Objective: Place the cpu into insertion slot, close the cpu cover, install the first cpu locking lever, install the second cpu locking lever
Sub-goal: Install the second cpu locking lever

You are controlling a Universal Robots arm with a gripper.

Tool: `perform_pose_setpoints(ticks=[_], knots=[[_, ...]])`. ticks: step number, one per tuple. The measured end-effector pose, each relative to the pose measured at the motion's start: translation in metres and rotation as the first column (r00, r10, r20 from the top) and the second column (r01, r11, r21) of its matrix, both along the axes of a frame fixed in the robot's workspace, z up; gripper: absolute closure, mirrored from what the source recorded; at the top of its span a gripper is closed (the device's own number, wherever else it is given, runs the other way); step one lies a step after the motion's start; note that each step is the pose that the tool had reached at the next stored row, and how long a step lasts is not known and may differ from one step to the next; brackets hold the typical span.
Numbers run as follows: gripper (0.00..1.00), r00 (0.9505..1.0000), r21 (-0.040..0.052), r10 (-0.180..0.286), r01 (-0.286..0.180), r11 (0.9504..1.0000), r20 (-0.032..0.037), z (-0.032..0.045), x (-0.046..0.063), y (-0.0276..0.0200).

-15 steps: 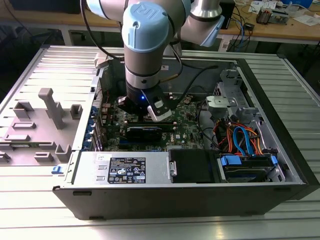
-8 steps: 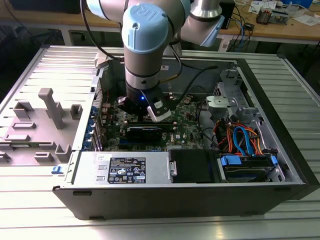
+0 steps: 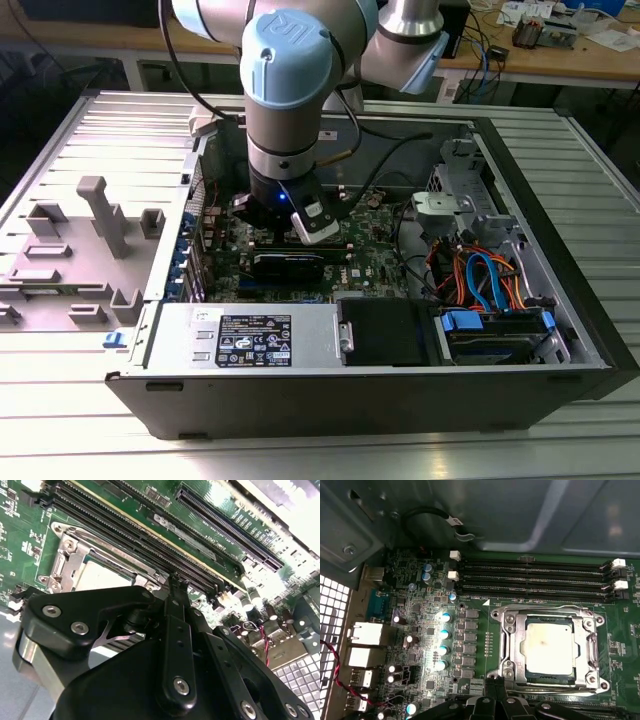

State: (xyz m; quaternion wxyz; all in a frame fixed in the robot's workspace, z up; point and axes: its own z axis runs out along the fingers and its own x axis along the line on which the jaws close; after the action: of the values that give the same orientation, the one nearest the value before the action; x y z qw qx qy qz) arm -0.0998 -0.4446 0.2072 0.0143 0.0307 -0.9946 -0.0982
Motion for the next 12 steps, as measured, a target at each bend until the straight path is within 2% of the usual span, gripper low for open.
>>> perform_pose_setpoints(ticks=[5, 12], knots=[[0.89, 1.0000, 0.0009, 0.000, 0.000, 1.0000, 0.0000, -0.0009, 0.0000, 0.0014], [0.89, 1.0000, 0.0070, 0.000, 0.000, 1.0000, 0.0001, -0.0030, 0.0000, 0.0034]])
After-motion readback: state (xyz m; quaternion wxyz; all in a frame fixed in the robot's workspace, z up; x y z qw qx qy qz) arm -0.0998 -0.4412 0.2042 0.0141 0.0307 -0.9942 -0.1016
